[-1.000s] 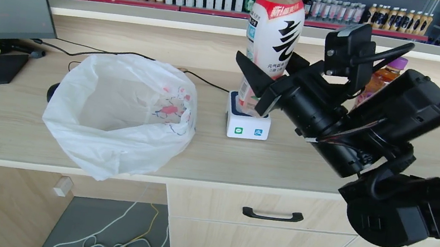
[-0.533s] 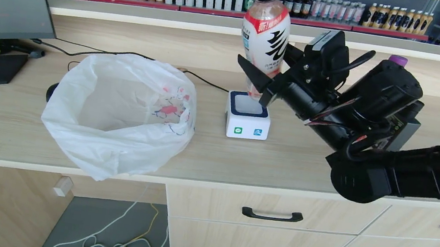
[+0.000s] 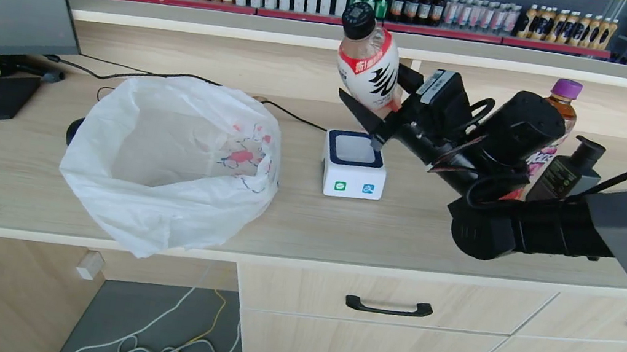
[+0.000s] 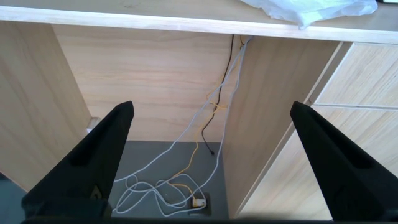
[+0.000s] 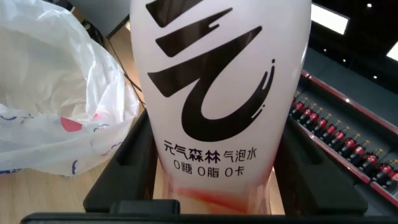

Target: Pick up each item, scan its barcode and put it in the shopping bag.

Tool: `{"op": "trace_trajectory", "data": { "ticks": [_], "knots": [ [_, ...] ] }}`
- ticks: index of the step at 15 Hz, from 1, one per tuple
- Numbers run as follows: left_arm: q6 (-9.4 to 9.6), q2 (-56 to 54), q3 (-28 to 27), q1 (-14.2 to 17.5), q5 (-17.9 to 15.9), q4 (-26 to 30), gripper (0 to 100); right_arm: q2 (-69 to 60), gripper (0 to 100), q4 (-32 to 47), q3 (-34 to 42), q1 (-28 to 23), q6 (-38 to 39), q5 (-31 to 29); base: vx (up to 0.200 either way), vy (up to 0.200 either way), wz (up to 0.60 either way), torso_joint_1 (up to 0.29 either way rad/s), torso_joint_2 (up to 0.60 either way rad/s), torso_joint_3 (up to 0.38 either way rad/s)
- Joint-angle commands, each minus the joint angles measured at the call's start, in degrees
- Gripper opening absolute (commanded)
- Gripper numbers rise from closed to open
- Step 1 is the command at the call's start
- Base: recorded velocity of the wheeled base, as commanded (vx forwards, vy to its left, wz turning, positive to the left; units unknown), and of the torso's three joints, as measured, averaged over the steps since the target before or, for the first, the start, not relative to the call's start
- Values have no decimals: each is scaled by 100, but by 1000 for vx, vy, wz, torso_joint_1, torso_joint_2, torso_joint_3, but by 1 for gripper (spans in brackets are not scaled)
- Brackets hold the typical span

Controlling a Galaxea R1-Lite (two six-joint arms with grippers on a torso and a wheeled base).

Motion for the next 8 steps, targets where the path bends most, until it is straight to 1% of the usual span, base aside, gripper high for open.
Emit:
{"op": "trace_trajectory", "data": {
  "ticks": [1, 2, 4, 5, 8],
  "knots": [
    [-4, -2, 0, 1, -1, 0, 100, 132, 0, 9, -38, -93, -104, 80, 0, 0, 0, 0, 0, 0],
    [-4, -2, 0, 1, -1, 0, 100, 202, 0, 9, -38, -93, -289, 239, 0, 0, 0, 0, 0, 0],
    [13, -2, 0, 1, -1, -9, 100, 211, 0, 150, -109, -128, -702, 318, 0, 0, 0, 0, 0, 0],
    [-4, -2, 0, 1, -1, -9, 100, 281, 0, 211, -91, -172, -869, 502, 0, 0, 0, 0, 0, 0],
    [-4, -2, 0, 1, -1, -9, 100, 404, 0, 211, -161, -189, -1018, 608, 0, 0, 0, 0, 0, 0]
  ]
}}
